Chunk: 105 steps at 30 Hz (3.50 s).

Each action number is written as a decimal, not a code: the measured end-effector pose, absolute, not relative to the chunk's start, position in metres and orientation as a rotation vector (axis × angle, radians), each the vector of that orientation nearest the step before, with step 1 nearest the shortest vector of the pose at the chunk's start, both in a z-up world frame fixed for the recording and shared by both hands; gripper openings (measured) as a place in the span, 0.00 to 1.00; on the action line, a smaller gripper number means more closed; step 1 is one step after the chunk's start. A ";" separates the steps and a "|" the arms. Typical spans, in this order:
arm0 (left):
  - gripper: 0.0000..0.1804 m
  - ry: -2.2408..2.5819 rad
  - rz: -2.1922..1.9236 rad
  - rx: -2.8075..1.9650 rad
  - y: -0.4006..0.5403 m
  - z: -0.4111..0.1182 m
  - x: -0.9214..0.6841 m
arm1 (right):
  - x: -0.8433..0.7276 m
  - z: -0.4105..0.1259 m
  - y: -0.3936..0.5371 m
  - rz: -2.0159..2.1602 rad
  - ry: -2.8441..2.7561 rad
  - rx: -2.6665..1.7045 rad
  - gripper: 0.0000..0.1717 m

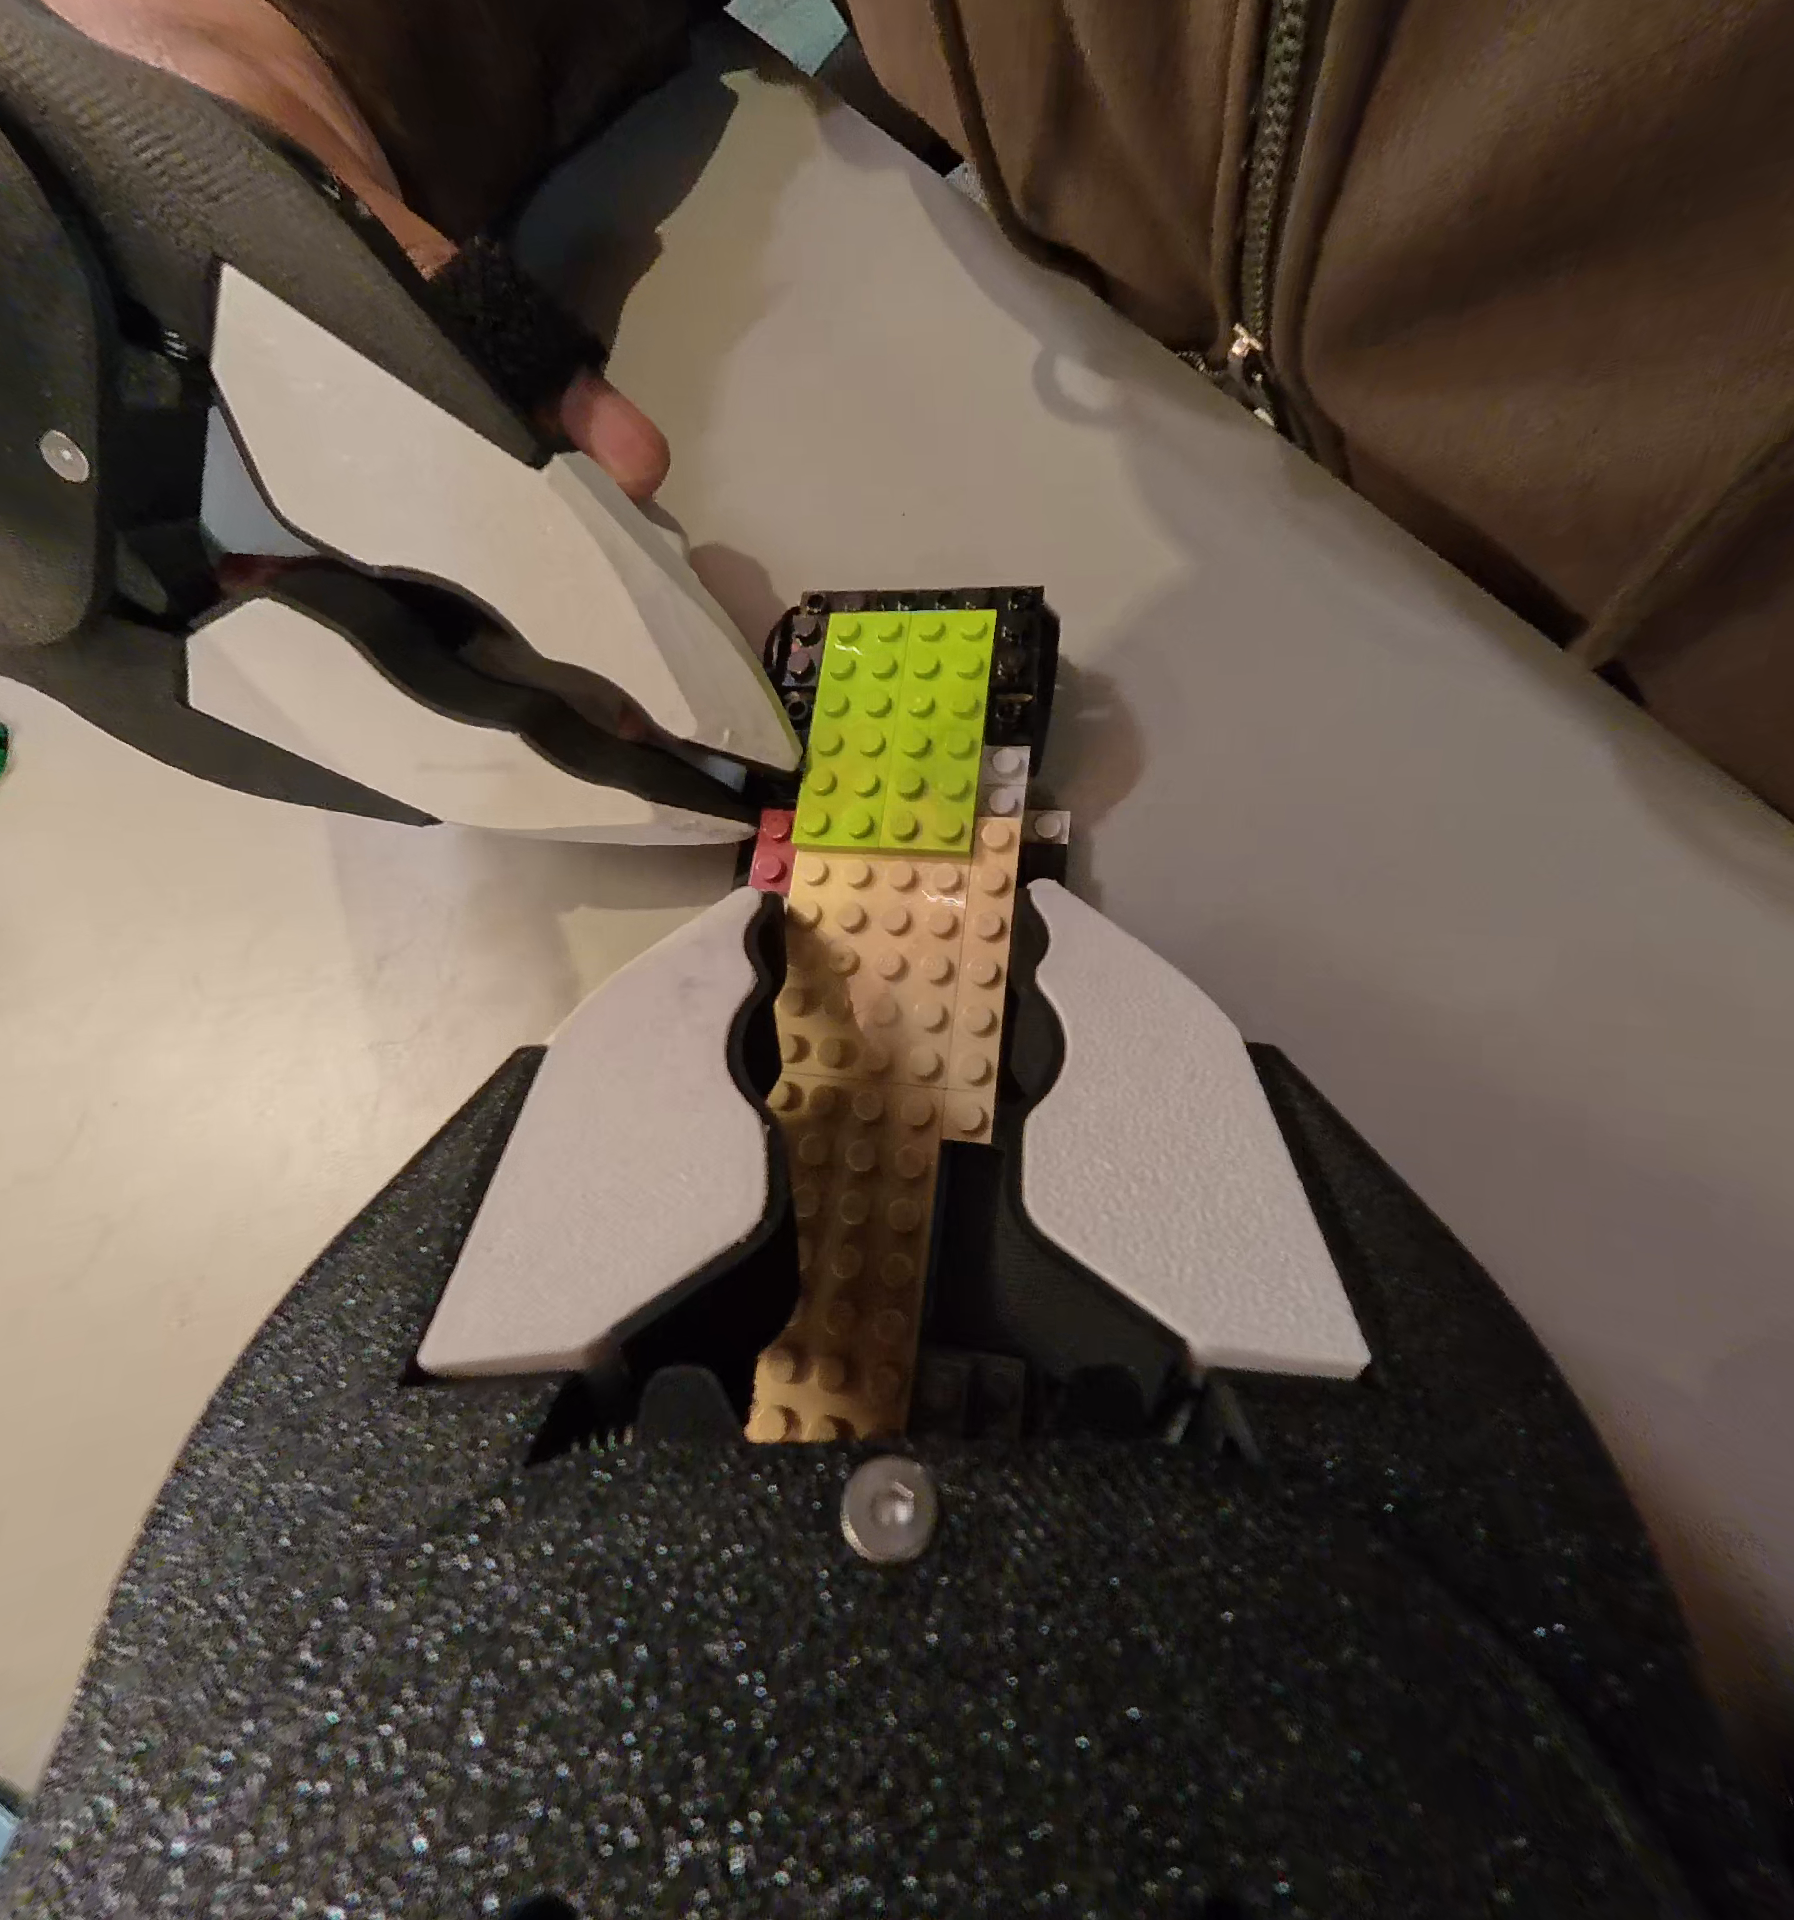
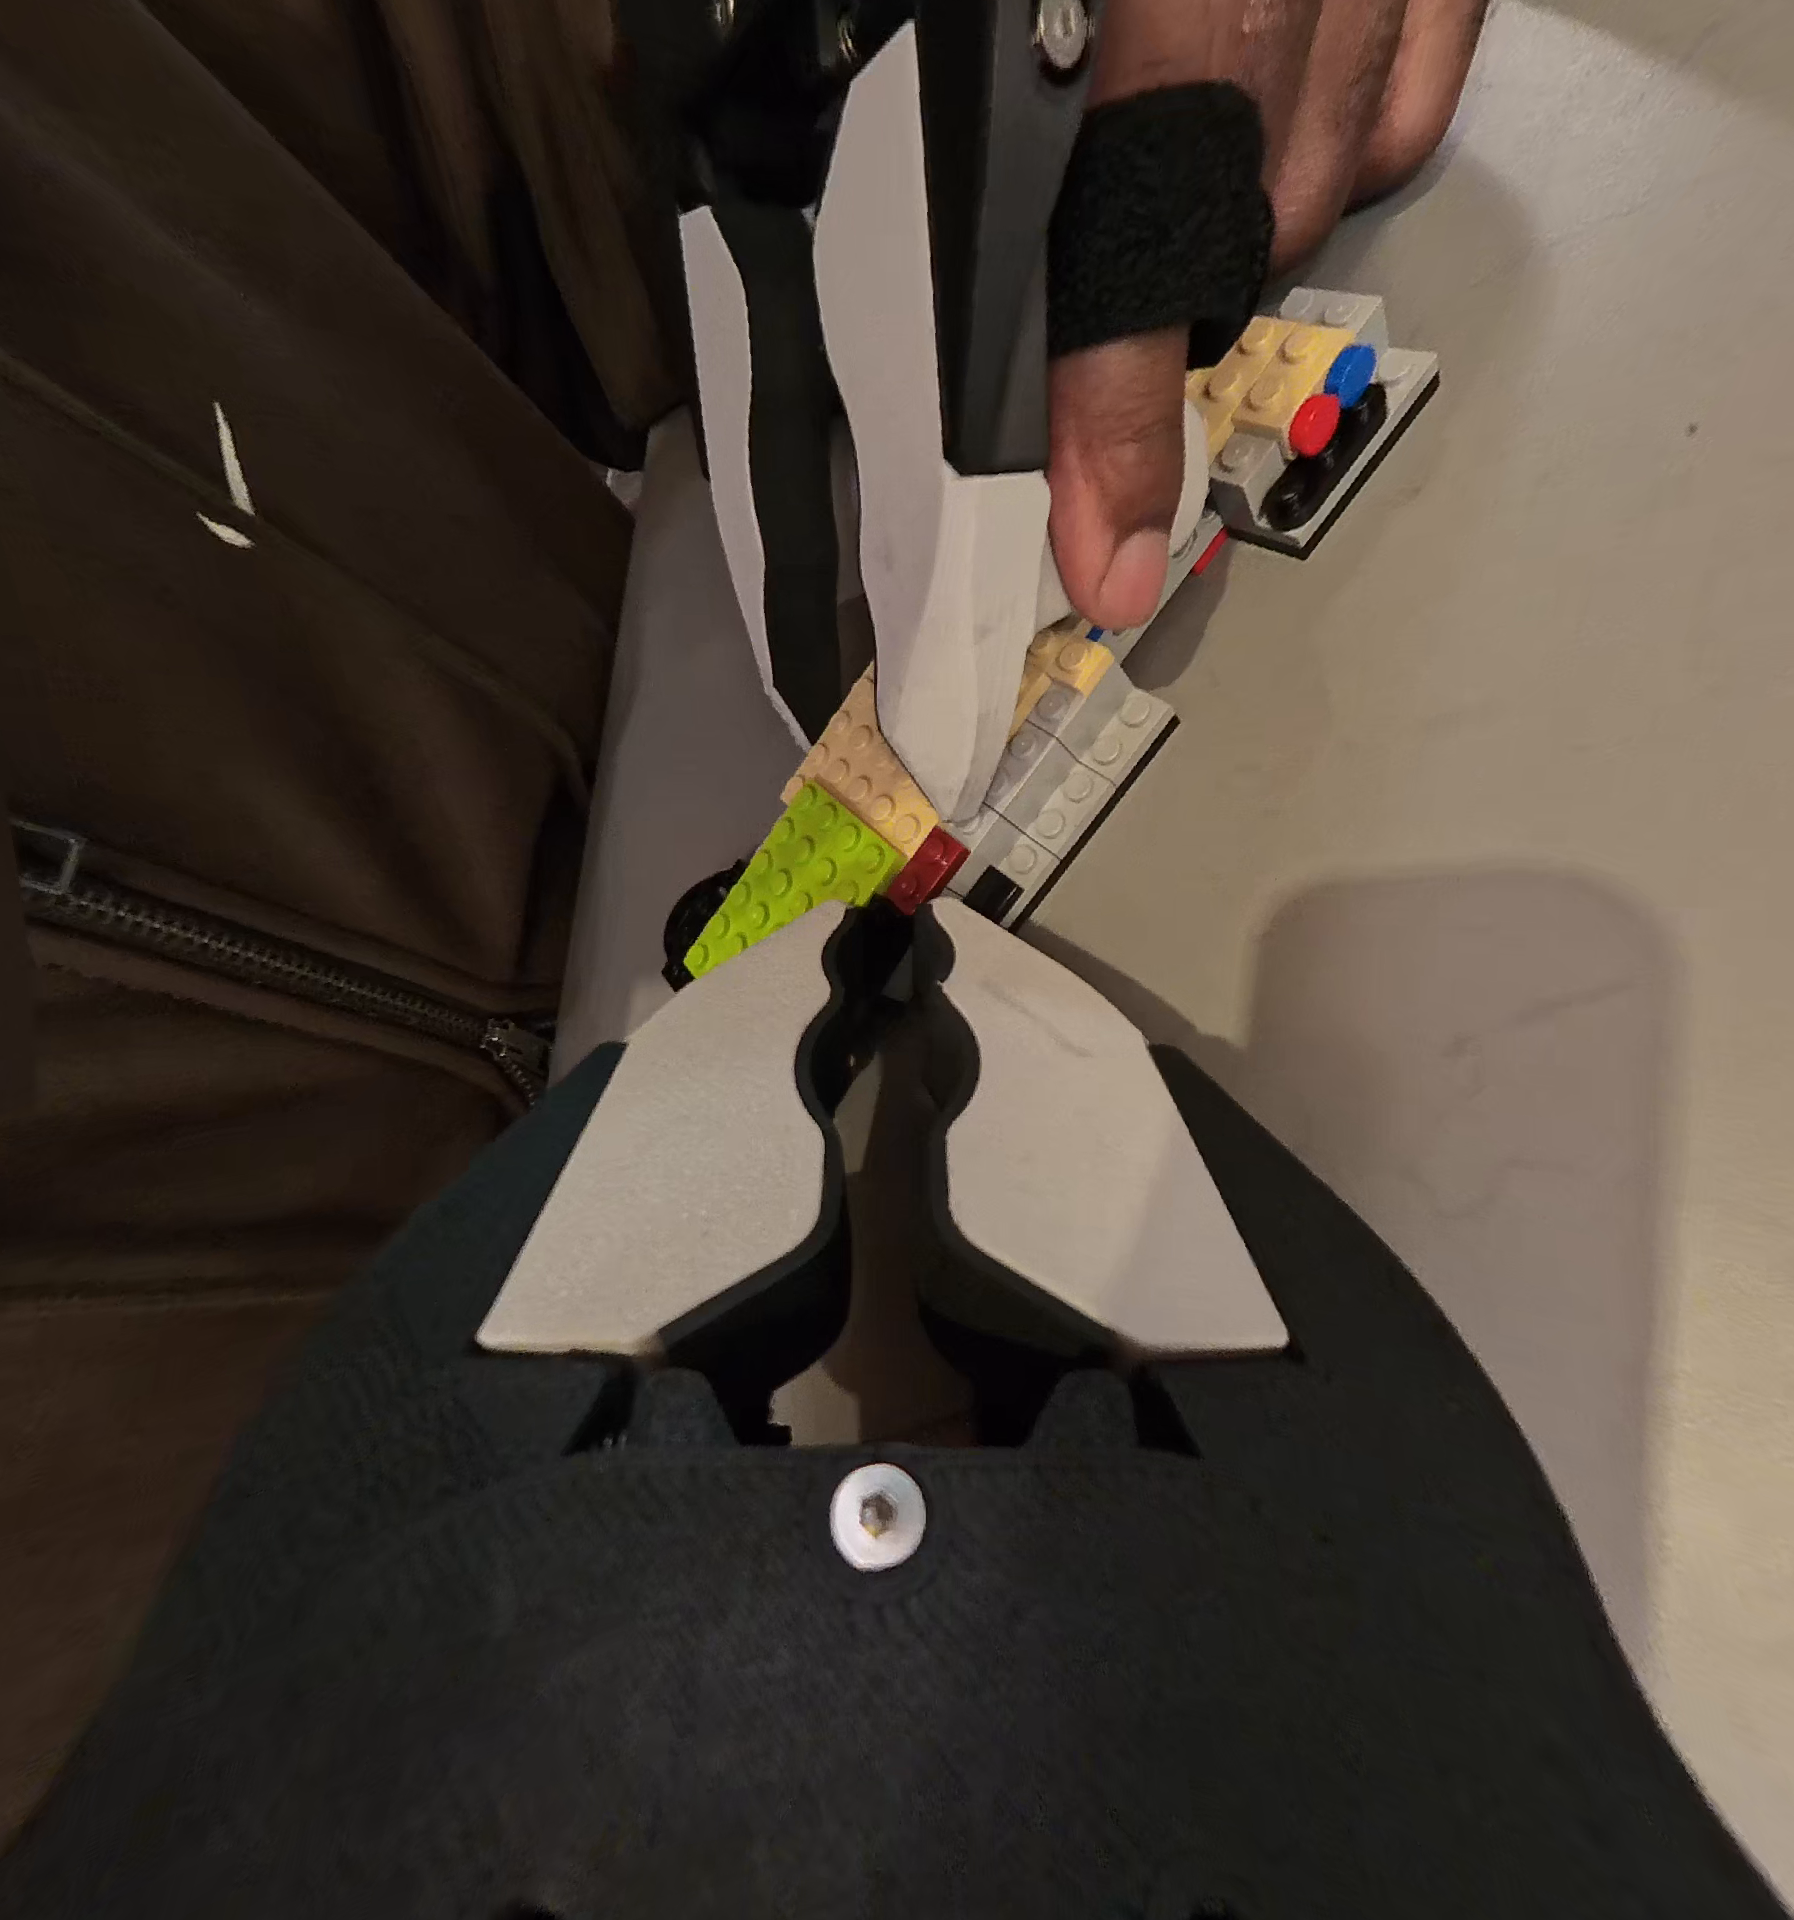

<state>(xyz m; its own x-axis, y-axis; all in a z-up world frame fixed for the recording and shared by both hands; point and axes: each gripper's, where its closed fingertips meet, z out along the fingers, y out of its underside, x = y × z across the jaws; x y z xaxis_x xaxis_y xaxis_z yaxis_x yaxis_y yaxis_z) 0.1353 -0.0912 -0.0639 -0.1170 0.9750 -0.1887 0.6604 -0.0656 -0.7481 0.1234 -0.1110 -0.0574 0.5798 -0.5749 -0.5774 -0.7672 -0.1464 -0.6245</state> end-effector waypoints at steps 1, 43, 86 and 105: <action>0.23 -1.805 1.027 -1.747 -0.091 -0.064 0.135 | 0.123 -0.057 -0.111 0.243 1.087 -1.830 0.05; 0.22 -1.864 1.041 -1.695 -0.097 -0.063 0.141 | 0.074 0.022 -0.200 -0.353 1.534 -1.542 0.03; 0.25 -2.027 1.159 -1.350 -0.104 -0.019 0.193 | 0.103 -0.074 -0.129 -0.402 1.469 -1.932 0.33; 0.33 -2.262 0.973 -1.250 -0.104 -0.052 0.225 | 0.113 -0.075 -0.163 -0.406 1.302 -2.036 0.36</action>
<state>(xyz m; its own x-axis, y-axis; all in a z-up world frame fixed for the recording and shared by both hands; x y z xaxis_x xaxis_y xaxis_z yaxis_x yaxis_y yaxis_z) 0.2254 -0.1037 -0.0522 -0.5334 0.8459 -0.0036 0.5845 0.3655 -0.7245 0.1132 -0.1634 -0.0747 0.4515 -0.8872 -0.0951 -0.6764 -0.2708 -0.6850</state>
